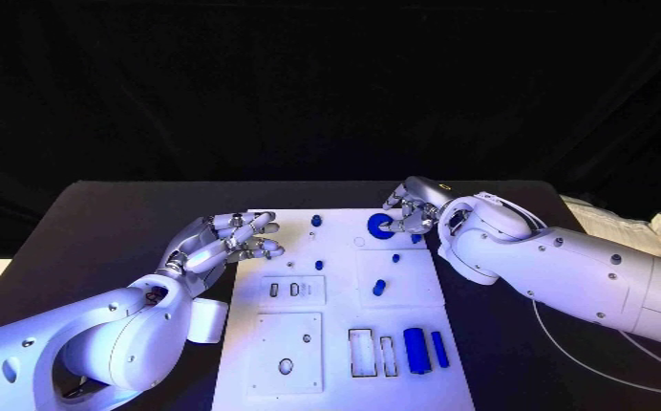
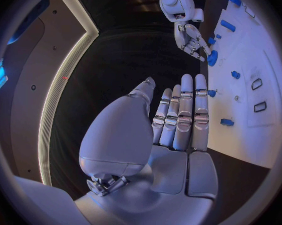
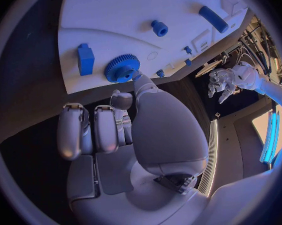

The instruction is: Assemble the parts on the task board

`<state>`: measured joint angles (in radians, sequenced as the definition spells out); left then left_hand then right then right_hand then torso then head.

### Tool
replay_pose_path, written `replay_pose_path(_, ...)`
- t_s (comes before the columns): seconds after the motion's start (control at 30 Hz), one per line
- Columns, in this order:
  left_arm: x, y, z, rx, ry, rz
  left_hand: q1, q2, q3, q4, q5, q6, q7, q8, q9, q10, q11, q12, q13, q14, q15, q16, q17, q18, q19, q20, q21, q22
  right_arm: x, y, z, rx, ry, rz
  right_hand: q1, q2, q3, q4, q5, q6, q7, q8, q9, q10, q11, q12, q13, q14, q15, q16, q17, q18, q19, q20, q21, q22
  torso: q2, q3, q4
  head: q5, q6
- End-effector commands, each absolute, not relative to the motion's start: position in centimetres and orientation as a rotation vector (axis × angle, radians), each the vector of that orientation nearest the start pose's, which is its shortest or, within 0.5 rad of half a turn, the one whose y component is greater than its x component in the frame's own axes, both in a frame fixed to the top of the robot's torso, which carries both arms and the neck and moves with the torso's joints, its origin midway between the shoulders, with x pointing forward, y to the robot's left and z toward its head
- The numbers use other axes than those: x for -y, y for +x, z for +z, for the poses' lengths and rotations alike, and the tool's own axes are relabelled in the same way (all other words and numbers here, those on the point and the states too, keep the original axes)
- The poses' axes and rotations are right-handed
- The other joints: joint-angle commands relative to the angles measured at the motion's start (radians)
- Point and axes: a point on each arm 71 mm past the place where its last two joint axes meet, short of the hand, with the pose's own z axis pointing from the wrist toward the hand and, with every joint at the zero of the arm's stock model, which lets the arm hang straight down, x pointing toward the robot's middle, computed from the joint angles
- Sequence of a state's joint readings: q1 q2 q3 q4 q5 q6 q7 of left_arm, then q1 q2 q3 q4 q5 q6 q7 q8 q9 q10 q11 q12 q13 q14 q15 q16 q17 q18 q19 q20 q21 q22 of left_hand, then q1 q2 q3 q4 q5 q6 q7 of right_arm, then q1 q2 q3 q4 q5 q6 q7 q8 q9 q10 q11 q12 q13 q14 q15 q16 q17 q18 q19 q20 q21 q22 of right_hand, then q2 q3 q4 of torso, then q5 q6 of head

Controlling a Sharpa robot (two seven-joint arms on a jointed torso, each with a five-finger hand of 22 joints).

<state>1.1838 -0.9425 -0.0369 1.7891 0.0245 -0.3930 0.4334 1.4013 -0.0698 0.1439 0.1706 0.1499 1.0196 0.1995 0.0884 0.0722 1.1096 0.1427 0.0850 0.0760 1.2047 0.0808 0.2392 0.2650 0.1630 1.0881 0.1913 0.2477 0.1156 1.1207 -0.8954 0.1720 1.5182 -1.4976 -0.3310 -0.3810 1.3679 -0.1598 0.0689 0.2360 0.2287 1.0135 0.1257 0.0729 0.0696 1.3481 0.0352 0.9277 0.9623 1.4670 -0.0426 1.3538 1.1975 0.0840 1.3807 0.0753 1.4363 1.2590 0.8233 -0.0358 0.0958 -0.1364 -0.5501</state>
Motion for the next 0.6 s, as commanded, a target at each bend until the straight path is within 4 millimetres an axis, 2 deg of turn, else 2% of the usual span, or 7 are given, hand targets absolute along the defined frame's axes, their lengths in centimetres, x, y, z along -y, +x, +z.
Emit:
replay_pose_path(0.03,-18.27,43.49,-16.03,-1.423,-1.118,-1.682,0.011,-0.002,0.0,-0.008,0.005,-0.003,0.007,-0.006,-0.001,-0.003,0.003,-0.006,-0.001,0.0,0.004,0.003,0.001,0.018,0.005,0.0,-0.006,-0.001,24.88,50.56,-15.23,-1.629,0.158,0.388,0.009,0.002,-0.003,0.004,0.003,-0.001,0.001,-0.002,0.0,0.008,0.002,0.014,0.016,0.045,0.007,0.007,0.006,-0.02,0.008,0.0,0.008,0.005,0.0,-0.0011,0.0022,-0.002,-0.003)
replay_pose_path(0.27,-18.25,43.49,-16.04,-1.424,-1.119,-1.682,0.011,-0.002,0.0,-0.008,0.005,-0.003,0.007,-0.006,-0.001,-0.003,0.003,-0.006,-0.001,0.0,0.004,0.003,0.001,0.018,0.005,0.0,-0.006,-0.001,24.31,50.5,-15.64,-1.645,0.141,0.393,0.019,0.007,-0.01,0.012,0.003,0.006,0.0,0.0,0.0,0.028,0.001,0.083,0.089,0.051,0.007,0.033,0.047,-0.025,0.024,0.0,0.022,0.034,0.0,-0.0022,0.0032,-0.002,-0.006)
replay_pose_path(0.37,-18.3,43.52,-16.05,-1.424,-1.12,-1.68,0.011,-0.002,0.0,-0.008,0.005,-0.003,0.007,-0.006,-0.001,-0.003,0.003,-0.006,-0.001,0.0,0.004,0.003,0.001,0.018,0.005,0.0,-0.006,-0.001,24.28,50.46,-15.8,-1.654,0.134,0.388,0.023,0.009,-0.014,0.016,0.003,0.01,0.0,0.001,0.0,0.039,0.001,0.121,0.129,0.055,0.007,0.047,0.07,-0.028,0.032,0.0,0.029,0.049,0.0,-0.0019,0.0011,-0.002,-0.007)
replay_pose_path(0.6,-18.28,43.5,-16.05,-1.424,-1.119,-1.681,0.011,-0.002,0.0,-0.008,0.005,-0.003,0.007,-0.006,-0.001,-0.003,0.003,-0.006,-0.001,0.0,0.004,0.003,0.001,0.018,0.005,0.0,-0.006,-0.001,24.41,50.43,-15.92,-1.652,0.126,0.376,0.026,0.013,-0.019,0.02,0.006,0.014,0.0,0.002,0.001,0.048,0.001,0.158,0.169,0.057,0.008,0.06,0.091,-0.031,0.038,0.001,0.035,0.062,0.0,-0.0016,0.0009,-0.001,-0.007)
